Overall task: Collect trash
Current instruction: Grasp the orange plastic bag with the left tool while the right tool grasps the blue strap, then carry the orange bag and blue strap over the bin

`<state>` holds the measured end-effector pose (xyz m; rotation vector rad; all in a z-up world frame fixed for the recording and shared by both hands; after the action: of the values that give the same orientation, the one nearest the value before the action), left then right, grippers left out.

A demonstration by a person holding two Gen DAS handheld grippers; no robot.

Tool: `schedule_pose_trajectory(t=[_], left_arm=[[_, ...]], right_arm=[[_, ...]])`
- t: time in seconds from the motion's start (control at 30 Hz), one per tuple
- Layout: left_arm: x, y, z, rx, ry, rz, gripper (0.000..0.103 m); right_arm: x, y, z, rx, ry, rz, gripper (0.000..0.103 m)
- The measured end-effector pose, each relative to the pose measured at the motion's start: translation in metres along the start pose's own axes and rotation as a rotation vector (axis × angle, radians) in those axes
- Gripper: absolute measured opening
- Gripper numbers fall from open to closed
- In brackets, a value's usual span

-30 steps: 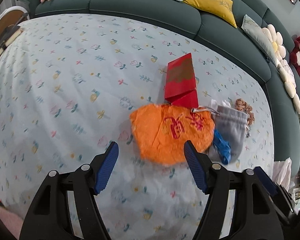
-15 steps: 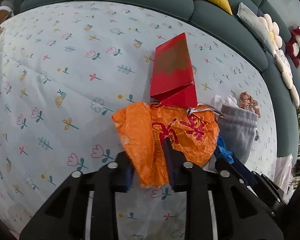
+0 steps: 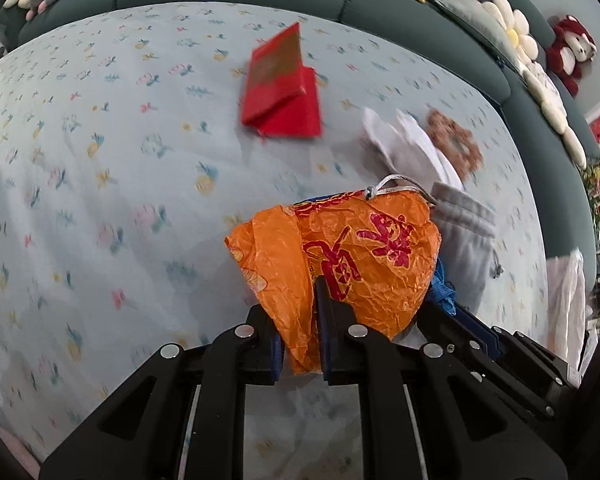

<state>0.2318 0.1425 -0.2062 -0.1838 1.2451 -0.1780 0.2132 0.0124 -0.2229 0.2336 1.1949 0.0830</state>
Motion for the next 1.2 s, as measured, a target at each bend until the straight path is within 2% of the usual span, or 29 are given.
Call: schedule_pose_trajectory(t=[0.37, 0.67, 0.93, 1.2], left_arm=[[-0.022, -0.056, -0.081, 0.096, 0.032, -0.007, 0.013], [-0.065, -0.106, -0.081, 0.159, -0.067, -0.025, 0.012], [-0.098, -0.167, -0.083, 0.254, -0.148, -0.061, 0.012], [-0.11, -0.231, -0.088, 0.349, -0.172, -0.111, 0.012]], right_arm=[[-0.05, -0.057, -0.074, 0.075, -0.01, -0.025, 0.013], [-0.115, -0.096, -0.081, 0.123, -0.145, -0.032, 0.013], [-0.164, -0.131, -0.087, 0.158, -0.241, -0.051, 0.013], [-0.199, -0.186, -0.094, 0.265, -0.31, -0.082, 0.013]])
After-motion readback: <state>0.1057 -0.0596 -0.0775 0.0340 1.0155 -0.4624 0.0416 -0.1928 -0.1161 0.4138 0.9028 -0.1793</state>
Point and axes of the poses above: each gripper's, at about its wrist camera, not at the fingertips, and x roughly the way its jaws point, y to its left, z to its top, the point moved 4 cm from there along x, roughly the way its jaws point, and after that the axes turned 1 degree about -x, right-handed, at the moved point
